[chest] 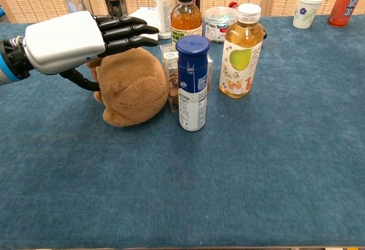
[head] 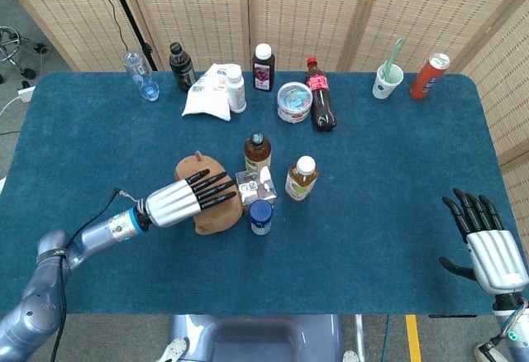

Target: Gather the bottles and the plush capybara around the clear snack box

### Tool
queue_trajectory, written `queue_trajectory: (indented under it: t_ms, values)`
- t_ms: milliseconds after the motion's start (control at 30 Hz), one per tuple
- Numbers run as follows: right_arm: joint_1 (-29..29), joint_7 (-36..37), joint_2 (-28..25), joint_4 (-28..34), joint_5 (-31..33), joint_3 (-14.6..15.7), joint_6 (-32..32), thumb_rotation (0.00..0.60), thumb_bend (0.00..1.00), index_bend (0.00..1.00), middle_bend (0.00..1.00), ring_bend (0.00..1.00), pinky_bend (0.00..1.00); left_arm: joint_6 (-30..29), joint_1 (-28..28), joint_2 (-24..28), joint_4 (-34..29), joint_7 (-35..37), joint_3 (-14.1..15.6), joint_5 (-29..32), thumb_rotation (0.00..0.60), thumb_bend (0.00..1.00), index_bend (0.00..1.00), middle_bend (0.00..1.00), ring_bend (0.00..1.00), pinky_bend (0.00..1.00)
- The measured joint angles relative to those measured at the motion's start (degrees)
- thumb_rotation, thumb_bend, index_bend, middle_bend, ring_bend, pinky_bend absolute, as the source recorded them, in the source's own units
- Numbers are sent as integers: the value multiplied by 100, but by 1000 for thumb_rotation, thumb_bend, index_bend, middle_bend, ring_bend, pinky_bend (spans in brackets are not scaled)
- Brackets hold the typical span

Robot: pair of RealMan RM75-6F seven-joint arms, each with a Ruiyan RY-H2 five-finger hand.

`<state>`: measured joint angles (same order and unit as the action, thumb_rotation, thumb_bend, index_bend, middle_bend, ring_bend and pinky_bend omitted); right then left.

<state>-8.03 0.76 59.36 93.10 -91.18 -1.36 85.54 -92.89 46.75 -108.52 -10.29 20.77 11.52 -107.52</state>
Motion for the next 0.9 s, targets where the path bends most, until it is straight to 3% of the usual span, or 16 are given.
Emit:
queue_trajectory:
  t_ms: [300, 600, 700, 800, 900]
  values:
    - [38, 57, -51, 35, 0, -26, 30, 600, 0, 0, 0, 0, 0, -346, -52, 108, -63, 226, -46, 114, 600, 0, 0, 0, 0, 232]
    - [80, 146, -136, 96, -65, -38, 100, 600, 0, 0, 0, 0, 0, -1006, -377, 518, -572, 796, -511, 663, 600, 0, 0, 0, 0, 230]
    - [97, 173, -156, 106, -108, -39, 140, 600, 0, 0, 0, 0, 0, -1052, -523, 716, -916, 855, -636, 829, 600, 0, 0, 0, 0, 178]
    - [106, 169, -161, 104, -126, -40, 151, 600, 0, 0, 0, 0, 0, -960, -668, 983, -1409, 786, -685, 945, 600, 0, 0, 0, 0, 58]
    - [104, 158, -150, 89, -148, -48, 162, 600, 0, 0, 0, 0, 0, -816, -831, 1368, -2155, 557, -688, 1050, 600, 0, 0, 0, 0, 2]
